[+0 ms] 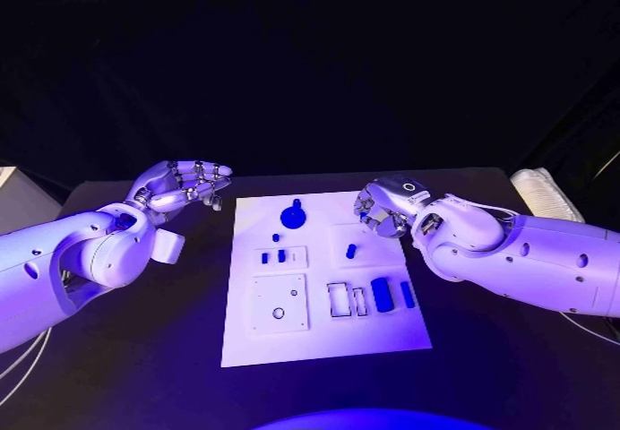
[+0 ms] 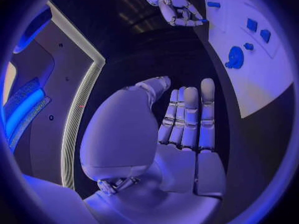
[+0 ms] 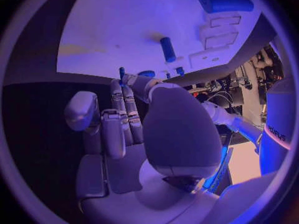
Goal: Assemble the parts on the task board
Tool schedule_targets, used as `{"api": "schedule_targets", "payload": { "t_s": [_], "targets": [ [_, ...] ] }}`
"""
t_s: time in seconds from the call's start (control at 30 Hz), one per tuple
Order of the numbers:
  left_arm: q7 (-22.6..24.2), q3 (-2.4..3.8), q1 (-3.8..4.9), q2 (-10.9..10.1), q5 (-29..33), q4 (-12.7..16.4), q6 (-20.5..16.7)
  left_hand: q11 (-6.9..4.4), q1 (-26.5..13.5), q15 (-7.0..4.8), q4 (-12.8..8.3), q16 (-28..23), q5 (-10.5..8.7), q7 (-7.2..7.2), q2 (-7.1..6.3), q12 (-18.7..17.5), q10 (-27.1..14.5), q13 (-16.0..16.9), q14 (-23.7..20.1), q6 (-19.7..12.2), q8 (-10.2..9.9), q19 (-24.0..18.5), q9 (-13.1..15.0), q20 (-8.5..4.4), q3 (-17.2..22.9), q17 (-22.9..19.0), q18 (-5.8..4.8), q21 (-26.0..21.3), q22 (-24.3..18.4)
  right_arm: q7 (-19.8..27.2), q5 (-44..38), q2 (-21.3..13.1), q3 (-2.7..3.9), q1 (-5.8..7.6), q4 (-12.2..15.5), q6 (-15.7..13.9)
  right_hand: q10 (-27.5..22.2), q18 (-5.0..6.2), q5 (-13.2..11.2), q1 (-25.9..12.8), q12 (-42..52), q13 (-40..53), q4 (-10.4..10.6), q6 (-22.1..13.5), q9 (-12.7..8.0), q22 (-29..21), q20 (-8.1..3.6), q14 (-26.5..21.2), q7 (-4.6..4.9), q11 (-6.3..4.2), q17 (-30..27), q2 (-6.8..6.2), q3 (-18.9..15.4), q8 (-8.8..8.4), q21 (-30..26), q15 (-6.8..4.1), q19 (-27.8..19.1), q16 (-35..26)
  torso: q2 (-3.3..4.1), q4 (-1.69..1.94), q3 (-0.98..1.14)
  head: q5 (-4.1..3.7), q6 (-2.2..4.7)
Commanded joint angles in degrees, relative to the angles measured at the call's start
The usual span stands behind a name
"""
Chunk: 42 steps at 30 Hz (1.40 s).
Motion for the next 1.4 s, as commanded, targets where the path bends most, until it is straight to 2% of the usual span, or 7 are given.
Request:
{"api": "schedule_targets", "payload": {
  "t_s": [0.03,0.23,0.4,0.5,0.9,1.17,1.4],
  "targets": [
    [0.46,0.04,0.00,0.15,0.07,0.15,-0.19,0.21,0.49,0.00,-0.04,0.28,0.10,0.04,0.03,-0.29,-0.04,-0.05,0.38,-0.24,0.26,0.36,-0.03,-0.08,-0.16,0.10,0.80,-0.16,-0.04,2.59,3.15,-0.42,0.04,-0.21,2.85,-4.03,2.21,-0.96,0.07,-0.03,0.15,0.12,-1.73,0.49,0.06,0.08,-0.30,3.93,-0.08,-1.72,4.82,0.48,1.41,0.26,0.22,-0.55,0.11,0.34,0.07,-0.08,0.02,0.60,0.15],
    [0.62,0.04,-0.04,0.27,0.11,0.48,-0.39,0.21,0.49,0.00,-0.04,0.28,0.10,0.04,0.03,-0.29,-0.04,-0.05,0.38,-0.24,0.26,0.36,-0.03,-0.08,-0.16,0.10,0.80,-0.16,-0.04,4.53,4.80,-0.77,0.05,-1.38,7.55,-6.85,2.14,-0.97,0.13,-0.05,0.07,0.09,-1.91,0.39,0.14,0.18,-0.25,3.92,-0.02,-1.71,4.79,0.50,1.54,0.25,0.30,-0.60,0.08,0.34,0.00,-0.07,-0.04,1.36,-0.01],
    [0.76,0.04,-0.13,0.42,0.14,0.90,-0.57,0.23,0.50,0.02,-0.02,0.30,0.11,0.07,0.06,-0.32,-0.07,-0.10,0.38,-0.28,0.26,0.38,-0.04,-0.07,-0.18,0.11,0.79,-0.16,-0.04,5.81,5.03,-0.18,0.03,-2.92,9.81,-8.10,2.12,-1.00,0.17,-0.06,0.05,0.08,-2.00,0.35,0.17,0.37,-0.23,3.92,0.01,-1.69,4.80,0.50,1.59,0.25,0.44,-0.62,0.12,0.35,-0.09,-0.05,-0.11,2.58,-0.22],
    [0.86,0.04,-0.19,0.54,0.20,1.08,-0.67,0.23,0.50,0.02,-0.02,0.30,0.11,0.07,0.06,-0.32,-0.07,-0.10,0.38,-0.28,0.26,0.38,-0.04,-0.07,-0.18,0.11,0.79,-0.16,-0.04,6.45,4.87,0.70,0.02,-4.21,10.28,-8.57,2.12,-1.00,0.17,-0.06,0.05,0.08,-2.00,0.35,0.17,0.37,-0.23,3.92,0.01,-1.69,4.80,0.50,1.59,0.25,0.44,-0.62,0.12,0.35,-0.12,-0.05,-0.12,3.82,-0.54],
    [0.89,0.04,-0.30,0.98,0.39,1.43,-0.82,0.24,0.51,0.04,-0.01,0.37,0.12,0.08,0.09,-0.31,-0.05,-0.12,0.49,-0.29,0.28,0.38,-0.05,-0.05,-0.19,0.30,0.79,-0.16,-0.04,6.38,1.94,5.34,-0.20,-9.03,7.98,-6.13,2.02,-0.96,0.24,-0.08,-0.01,0.05,-2.26,0.23,0.26,0.31,-0.19,3.92,0.11,-1.62,4.83,0.52,1.73,0.23,0.40,-0.60,0.01,0.40,0.02,0.08,-0.16,7.29,-1.69],
    [0.81,0.04,-0.31,1.37,0.44,1.37,-0.68,0.25,0.51,0.05,0.00,0.41,0.12,0.09,0.09,-0.31,-0.04,-0.14,0.54,-0.28,0.30,0.39,-0.04,-0.04,-0.21,0.37,0.79,-0.16,-0.04,4.48,-0.41,8.07,-0.28,-11.02,6.15,-4.71,1.95,-0.96,0.26,-0.10,-0.04,0.03,-2.39,0.16,0.32,0.39,-0.16,3.93,0.17,-1.58,4.91,0.55,1.81,0.21,0.46,-0.57,0.00,0.46,0.04,0.13,-0.15,8.07,-2.13],
    [0.72,0.04,-0.31,1.49,0.45,1.30,-0.62,0.25,0.51,0.05,0.00,0.41,0.12,0.09,0.09,-0.31,-0.04,-0.14,0.54,-0.28,0.30,0.39,-0.04,-0.04,-0.21,0.37,0.79,-0.16,-0.04,3.61,-1.28,9.13,-0.30,-11.67,5.37,-4.54,1.92,-0.95,0.27,-0.11,-0.05,0.02,-2.46,0.12,0.34,0.41,-0.15,3.93,0.19,-1.56,4.92,0.56,1.85,0.20,0.48,-0.56,-0.02,0.47,0.12,0.07,-0.07,8.64,-2.56]
  ]
}}
